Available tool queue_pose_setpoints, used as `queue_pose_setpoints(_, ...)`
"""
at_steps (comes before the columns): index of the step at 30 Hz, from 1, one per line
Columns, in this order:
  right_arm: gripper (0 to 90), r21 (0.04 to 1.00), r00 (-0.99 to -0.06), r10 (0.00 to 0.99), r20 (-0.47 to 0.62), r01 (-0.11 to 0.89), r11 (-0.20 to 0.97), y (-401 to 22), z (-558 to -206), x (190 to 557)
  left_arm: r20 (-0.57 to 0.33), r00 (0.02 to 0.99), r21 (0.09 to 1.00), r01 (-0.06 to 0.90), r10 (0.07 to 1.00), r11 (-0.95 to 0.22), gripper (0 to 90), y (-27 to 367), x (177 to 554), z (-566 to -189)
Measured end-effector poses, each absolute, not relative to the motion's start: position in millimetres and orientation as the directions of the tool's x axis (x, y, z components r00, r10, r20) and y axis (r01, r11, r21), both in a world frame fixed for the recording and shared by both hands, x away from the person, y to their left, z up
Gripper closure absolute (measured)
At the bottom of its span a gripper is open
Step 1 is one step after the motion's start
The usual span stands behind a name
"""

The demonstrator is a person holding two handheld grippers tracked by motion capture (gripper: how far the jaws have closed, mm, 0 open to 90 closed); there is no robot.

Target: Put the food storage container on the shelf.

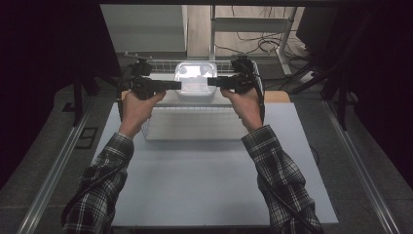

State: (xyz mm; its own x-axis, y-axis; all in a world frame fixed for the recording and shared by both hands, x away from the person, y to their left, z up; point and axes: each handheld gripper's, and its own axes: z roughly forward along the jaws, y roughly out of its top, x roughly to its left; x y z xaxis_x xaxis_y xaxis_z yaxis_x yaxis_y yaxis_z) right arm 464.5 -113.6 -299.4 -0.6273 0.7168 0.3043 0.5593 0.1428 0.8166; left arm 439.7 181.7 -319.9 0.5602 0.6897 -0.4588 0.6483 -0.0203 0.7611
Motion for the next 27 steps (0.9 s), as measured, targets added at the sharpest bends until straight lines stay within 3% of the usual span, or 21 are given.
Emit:
queue_pose_setpoints(5, 43.0, 0.825, -0.618, 0.742, 0.259, 0.541, 0.163, -112, -299, 467, -0.474, 0.535, 0.754, 0.657, 0.699, 0.008, 40.9, 184, 447, -323)
queue_pose_setpoints(10, 36.2, 0.843, -0.593, 0.776, 0.216, 0.514, 0.158, -109, -301, 472, -0.45, 0.525, 0.766, 0.643, 0.722, 0.009, 38.7, 181, 450, -320)
queue_pose_setpoints(17, 32.6, 0.848, -0.568, 0.791, 0.229, 0.515, 0.125, -108, -306, 481, -0.418, 0.517, 0.784, 0.621, 0.747, 0.009, 32.3, 179, 454, -322)
queue_pose_setpoints(20, 28.1, 0.846, -0.562, 0.792, 0.236, 0.52, 0.117, -111, -307, 481, -0.356, 0.532, 0.824, 0.567, 0.768, -0.012, 25.6, 178, 453, -324)
queue_pose_setpoints(26, 16.4, 0.86, -0.606, 0.758, 0.24, 0.495, 0.123, -115, -307, 477, -0.354, 0.587, 0.849, 0.528, 0.728, -0.013, 13.8, 177, 449, -326)
queue_pose_setpoints(27, 13.0, 0.865, -0.625, 0.744, 0.236, 0.484, 0.132, -116, -309, 473, -0.32, 0.606, 0.859, 0.51, 0.728, -0.047, 13.0, 175, 446, -328)
